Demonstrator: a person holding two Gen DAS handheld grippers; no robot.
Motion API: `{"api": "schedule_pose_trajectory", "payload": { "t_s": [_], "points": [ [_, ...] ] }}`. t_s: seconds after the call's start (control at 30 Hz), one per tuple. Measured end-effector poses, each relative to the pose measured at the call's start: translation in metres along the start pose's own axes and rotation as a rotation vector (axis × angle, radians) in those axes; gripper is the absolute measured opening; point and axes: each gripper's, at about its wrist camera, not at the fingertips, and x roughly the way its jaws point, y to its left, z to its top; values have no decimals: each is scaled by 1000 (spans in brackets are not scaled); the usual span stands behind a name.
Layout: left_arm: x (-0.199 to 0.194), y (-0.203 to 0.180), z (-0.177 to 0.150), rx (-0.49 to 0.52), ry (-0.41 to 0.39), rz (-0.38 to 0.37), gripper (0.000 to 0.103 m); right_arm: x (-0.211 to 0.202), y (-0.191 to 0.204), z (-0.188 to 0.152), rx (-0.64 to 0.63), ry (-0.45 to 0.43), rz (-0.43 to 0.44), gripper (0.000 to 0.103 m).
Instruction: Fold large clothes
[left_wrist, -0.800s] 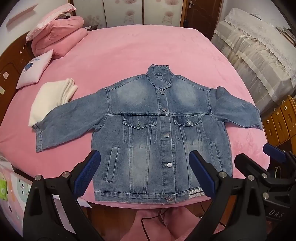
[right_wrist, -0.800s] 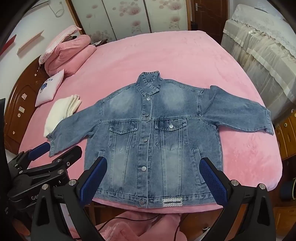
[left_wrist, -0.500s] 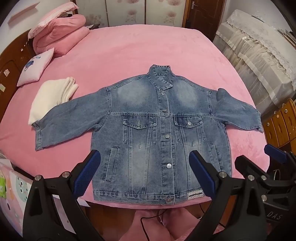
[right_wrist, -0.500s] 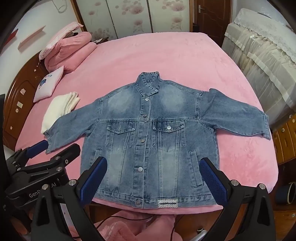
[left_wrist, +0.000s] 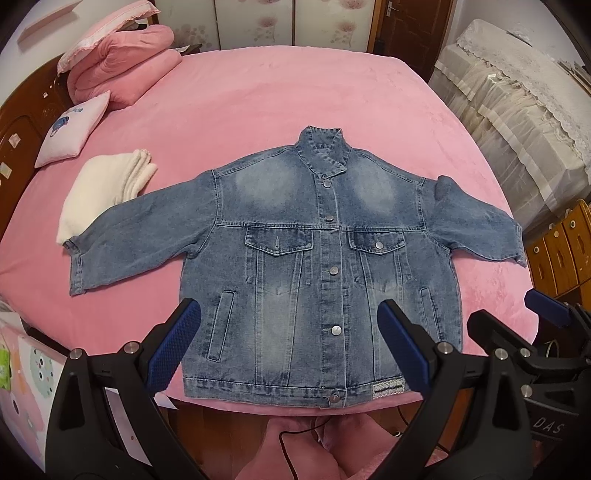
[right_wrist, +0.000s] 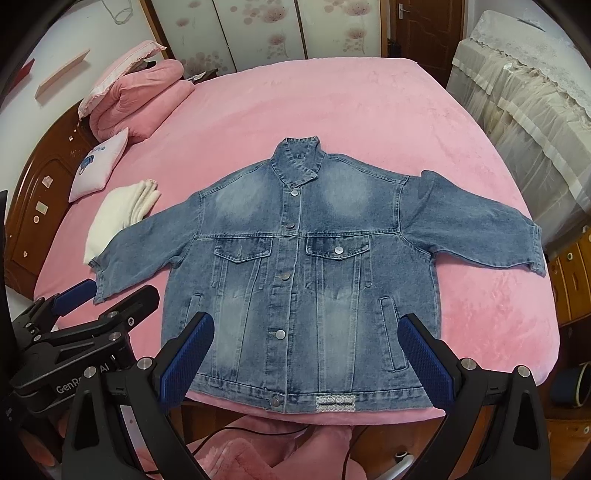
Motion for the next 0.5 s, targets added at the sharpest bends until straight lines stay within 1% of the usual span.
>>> {"api": "schedule_pose_trajectory", "payload": {
  "t_s": [0.13, 0.23, 0.5],
  "points": [
    [4, 0, 0, -10, 15, 2, 95, 3, 1, 2, -6, 9, 2, 101],
    [5, 1, 2, -19, 18, 2, 96, 5, 2, 2, -3, 10, 19, 98],
    [6, 0, 3, -13, 19, -1, 96, 7, 1, 4, 0, 18, 18, 98]
  ]
}}
